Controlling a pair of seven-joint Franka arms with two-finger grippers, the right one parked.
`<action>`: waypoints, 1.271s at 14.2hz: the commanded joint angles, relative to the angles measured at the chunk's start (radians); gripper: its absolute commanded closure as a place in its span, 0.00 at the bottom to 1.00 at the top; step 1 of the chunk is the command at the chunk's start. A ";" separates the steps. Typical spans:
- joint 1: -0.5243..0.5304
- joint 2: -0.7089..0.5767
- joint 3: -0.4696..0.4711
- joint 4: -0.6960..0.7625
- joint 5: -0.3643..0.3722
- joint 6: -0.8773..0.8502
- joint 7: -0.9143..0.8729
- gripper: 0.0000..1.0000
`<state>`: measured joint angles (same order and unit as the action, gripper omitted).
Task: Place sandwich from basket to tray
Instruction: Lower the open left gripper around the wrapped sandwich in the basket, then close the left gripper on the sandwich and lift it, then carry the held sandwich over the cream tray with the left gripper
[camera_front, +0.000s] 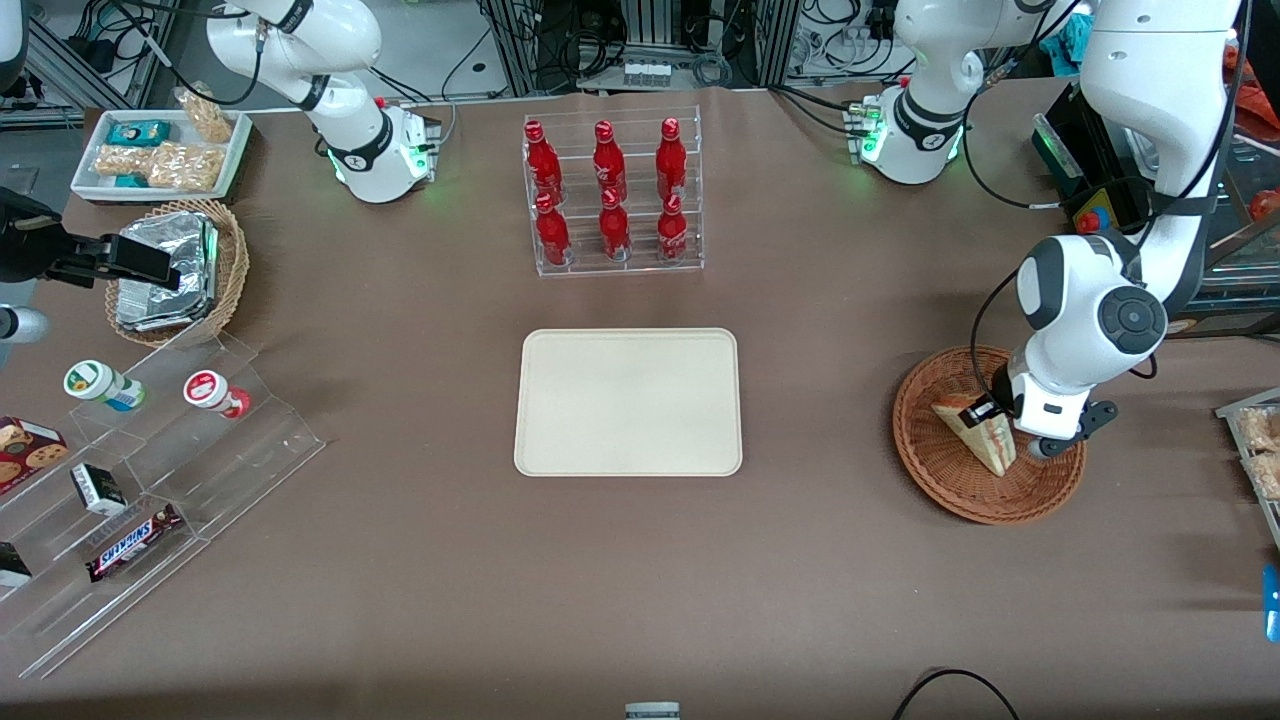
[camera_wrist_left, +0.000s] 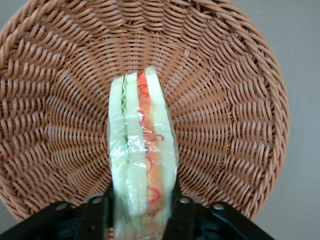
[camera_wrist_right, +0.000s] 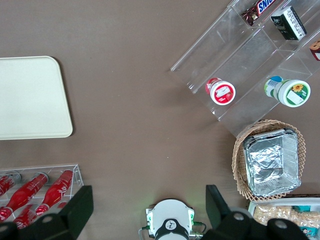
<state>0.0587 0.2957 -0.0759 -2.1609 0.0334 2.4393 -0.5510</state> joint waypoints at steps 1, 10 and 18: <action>-0.005 -0.007 0.001 0.007 0.010 0.000 -0.003 0.84; -0.235 -0.102 -0.004 0.109 0.005 -0.357 -0.085 0.88; -0.549 0.123 -0.008 0.524 -0.033 -0.540 -0.378 0.86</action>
<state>-0.4364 0.2885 -0.0954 -1.7847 0.0225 1.9221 -0.8888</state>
